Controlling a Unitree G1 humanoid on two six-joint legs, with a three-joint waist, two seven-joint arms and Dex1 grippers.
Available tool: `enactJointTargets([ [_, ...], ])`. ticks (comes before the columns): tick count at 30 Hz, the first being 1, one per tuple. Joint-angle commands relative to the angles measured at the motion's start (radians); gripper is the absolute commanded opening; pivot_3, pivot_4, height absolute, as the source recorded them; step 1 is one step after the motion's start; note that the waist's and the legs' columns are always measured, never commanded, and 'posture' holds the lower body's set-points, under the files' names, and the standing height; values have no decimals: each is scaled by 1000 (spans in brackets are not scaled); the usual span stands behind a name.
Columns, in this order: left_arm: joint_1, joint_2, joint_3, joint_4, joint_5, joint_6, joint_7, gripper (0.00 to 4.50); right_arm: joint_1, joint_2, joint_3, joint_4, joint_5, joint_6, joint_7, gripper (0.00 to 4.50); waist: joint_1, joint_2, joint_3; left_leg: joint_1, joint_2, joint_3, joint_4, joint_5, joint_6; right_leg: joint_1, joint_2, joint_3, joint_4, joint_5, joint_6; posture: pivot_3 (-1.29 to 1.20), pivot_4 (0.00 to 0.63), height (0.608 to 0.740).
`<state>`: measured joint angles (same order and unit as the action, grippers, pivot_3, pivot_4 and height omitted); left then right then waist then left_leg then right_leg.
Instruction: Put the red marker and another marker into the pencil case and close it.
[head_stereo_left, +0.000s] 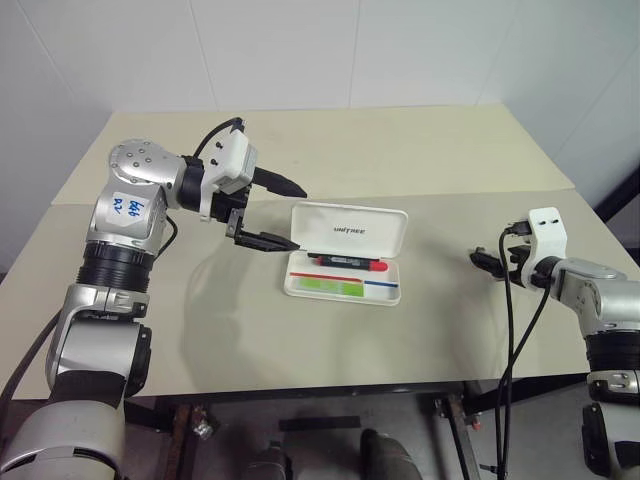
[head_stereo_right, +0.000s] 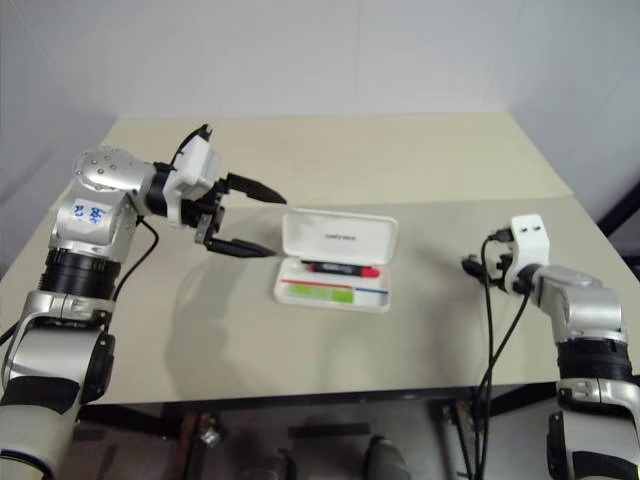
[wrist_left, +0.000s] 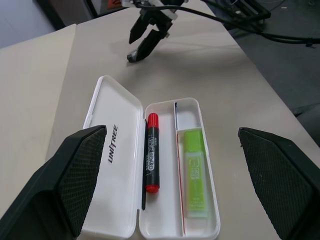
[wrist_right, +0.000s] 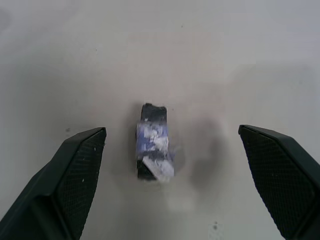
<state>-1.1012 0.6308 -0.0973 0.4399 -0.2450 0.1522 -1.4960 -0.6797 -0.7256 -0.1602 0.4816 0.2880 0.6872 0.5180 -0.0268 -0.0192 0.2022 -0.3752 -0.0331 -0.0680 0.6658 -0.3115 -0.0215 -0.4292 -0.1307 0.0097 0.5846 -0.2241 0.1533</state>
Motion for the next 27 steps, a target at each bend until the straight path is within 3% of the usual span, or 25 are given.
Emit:
enactJointTargets([
  [1,1,-2,18,-51,-25,12,11,4496,-42,26,1,82,-22,-71,18,4317,-1,0,0,0,0,0,0,0,0,0,0,0,0,0,0,0,150,740],
  [3,4,-1,18,-62,-27,17,14,4500,-43,36,5,101,-28,-71,28,3859,-1,0,0,0,0,0,0,0,0,0,0,0,0,0,0,0,150,740],
  [13,8,6,24,-72,-26,19,19,4500,9,25,4,42,-48,-31,51,400,-2,0,0,1,0,0,0,2,-3,0,0,0,2,0,0,0,150,740],
  [16,2,-3,18,-61,-22,7,20,4500,16,6,13,9,-67,-52,60,385,-1,0,0,1,0,0,0,2,-3,0,0,0,2,0,0,0,150,740],
  [21,-2,-10,11,-37,-15,-20,13,4500,45,-79,40,-114,-76,-118,193,385,0,0,0,0,0,0,0,2,-3,0,0,0,1,0,0,0,150,740],
  [27,-3,-23,3,-9,-8,-46,5,4500,87,-240,71,-320,-5,-164,524,385,-1,3,2,0,0,0,0,2,-3,0,0,0,0,0,1,0,150,740],
])
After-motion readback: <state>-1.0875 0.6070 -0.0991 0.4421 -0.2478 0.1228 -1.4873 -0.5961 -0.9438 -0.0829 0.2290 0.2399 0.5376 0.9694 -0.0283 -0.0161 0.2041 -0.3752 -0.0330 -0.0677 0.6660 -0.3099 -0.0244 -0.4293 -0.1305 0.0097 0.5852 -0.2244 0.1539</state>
